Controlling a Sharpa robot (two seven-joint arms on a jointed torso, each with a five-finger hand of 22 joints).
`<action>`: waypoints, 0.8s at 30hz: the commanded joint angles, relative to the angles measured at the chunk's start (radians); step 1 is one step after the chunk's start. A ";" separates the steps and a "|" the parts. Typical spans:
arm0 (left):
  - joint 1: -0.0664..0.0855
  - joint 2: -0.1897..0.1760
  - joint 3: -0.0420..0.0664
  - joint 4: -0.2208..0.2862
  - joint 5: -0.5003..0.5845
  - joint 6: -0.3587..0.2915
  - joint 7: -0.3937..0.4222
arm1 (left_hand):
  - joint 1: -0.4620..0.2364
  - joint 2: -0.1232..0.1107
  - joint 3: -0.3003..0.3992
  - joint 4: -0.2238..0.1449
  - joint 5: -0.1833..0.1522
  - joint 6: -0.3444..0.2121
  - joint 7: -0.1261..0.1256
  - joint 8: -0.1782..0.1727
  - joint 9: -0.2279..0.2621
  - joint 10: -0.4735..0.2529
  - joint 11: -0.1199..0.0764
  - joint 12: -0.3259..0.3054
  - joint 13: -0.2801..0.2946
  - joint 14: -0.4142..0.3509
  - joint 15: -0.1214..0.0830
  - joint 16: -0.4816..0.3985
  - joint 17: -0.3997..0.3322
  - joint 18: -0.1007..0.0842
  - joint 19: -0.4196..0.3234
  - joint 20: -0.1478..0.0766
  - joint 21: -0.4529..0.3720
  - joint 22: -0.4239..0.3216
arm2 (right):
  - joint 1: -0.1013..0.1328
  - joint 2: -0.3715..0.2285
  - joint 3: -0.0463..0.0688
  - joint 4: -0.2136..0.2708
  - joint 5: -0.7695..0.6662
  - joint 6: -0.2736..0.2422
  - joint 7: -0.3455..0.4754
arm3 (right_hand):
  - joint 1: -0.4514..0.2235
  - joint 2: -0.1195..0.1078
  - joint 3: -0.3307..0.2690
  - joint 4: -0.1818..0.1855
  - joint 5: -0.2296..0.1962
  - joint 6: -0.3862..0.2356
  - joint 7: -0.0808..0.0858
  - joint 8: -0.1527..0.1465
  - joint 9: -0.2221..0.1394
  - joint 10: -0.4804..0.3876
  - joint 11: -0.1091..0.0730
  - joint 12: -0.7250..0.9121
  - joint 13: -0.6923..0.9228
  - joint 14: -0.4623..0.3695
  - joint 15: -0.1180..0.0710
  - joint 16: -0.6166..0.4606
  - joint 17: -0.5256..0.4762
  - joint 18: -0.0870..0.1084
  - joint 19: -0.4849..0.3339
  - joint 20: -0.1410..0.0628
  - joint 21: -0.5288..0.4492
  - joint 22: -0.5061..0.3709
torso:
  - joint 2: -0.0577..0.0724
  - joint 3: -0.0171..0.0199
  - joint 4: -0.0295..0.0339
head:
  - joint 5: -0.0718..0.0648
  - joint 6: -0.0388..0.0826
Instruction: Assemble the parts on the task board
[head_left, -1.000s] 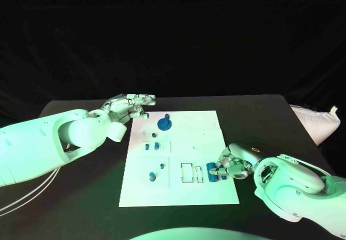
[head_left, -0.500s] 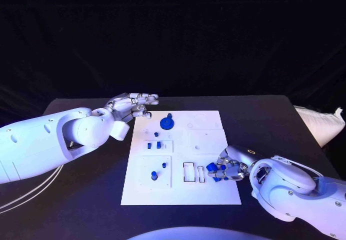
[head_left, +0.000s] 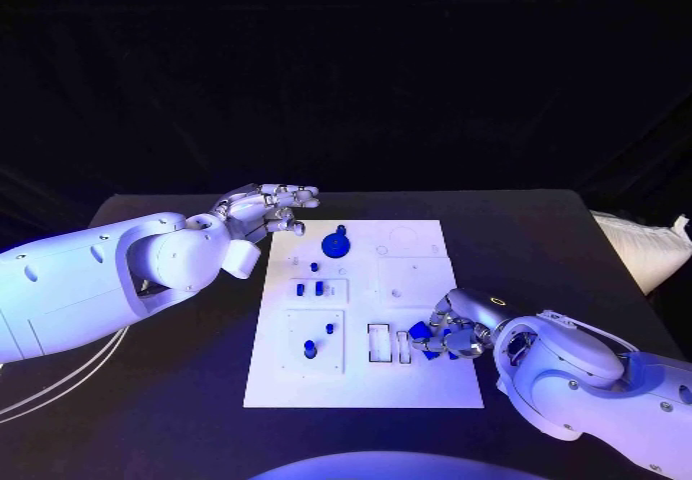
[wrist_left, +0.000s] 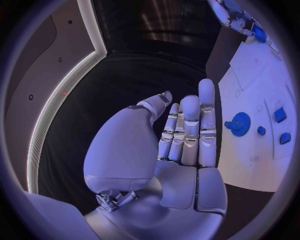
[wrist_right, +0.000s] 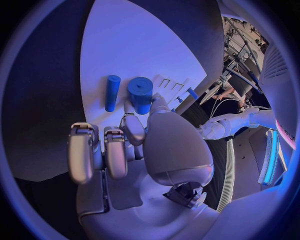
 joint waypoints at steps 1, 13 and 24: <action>0.000 0.000 0.001 0.002 -0.002 0.020 0.003 | -0.001 0.010 -0.002 -0.003 0.005 -0.007 0.002 0.004 0.001 -0.009 0.000 0.006 -0.001 -0.008 -0.001 0.000 -0.001 0.018 0.002 0.006 -0.005 -0.001 | -0.010 -0.002 -0.008 -0.005 -0.001 -0.014 -0.024 | 0.043 0.044 0.011 -0.008 0.003 0.013 -0.004 0.006 0.006 0.105 -0.017 0.400 0.422 0.104 -0.001 0.004 0.263 -0.013 0.038 0.002 0.007 0.094 | -0.001 0.0001 -0.0011 | 0.001 0.000; 0.000 0.000 0.000 0.003 -0.005 0.023 0.000 | -0.001 0.011 -0.003 -0.004 0.005 -0.007 0.002 0.006 0.001 -0.010 0.000 0.010 -0.001 -0.010 -0.001 -0.001 -0.006 0.018 0.002 0.006 -0.006 -0.002 | 0.008 -0.029 0.010 0.081 0.127 -0.182 0.000 | 0.050 0.055 0.027 -0.007 0.088 0.007 -0.003 -0.011 0.010 0.105 -0.018 0.399 0.422 0.104 -0.004 0.004 0.263 -0.014 0.040 -0.002 0.011 0.100 | 0.000 0.0006 0.0013 | 0.001 0.002; 0.000 0.001 0.000 0.007 -0.005 0.025 0.000 | -0.001 0.011 -0.003 -0.004 0.005 -0.007 0.002 0.006 0.001 -0.010 0.000 0.010 -0.001 -0.010 -0.001 -0.001 -0.006 0.018 0.002 0.006 -0.006 -0.002 | 0.009 0.047 0.011 0.052 0.216 -0.118 -0.026 | 0.031 0.044 0.021 0.007 0.109 0.007 0.001 -0.020 0.012 0.104 -0.014 0.396 0.421 0.104 -0.001 0.004 0.263 -0.014 0.039 0.000 0.011 0.099 | 0.001 0.0001 0.0006 | 0.014 -0.002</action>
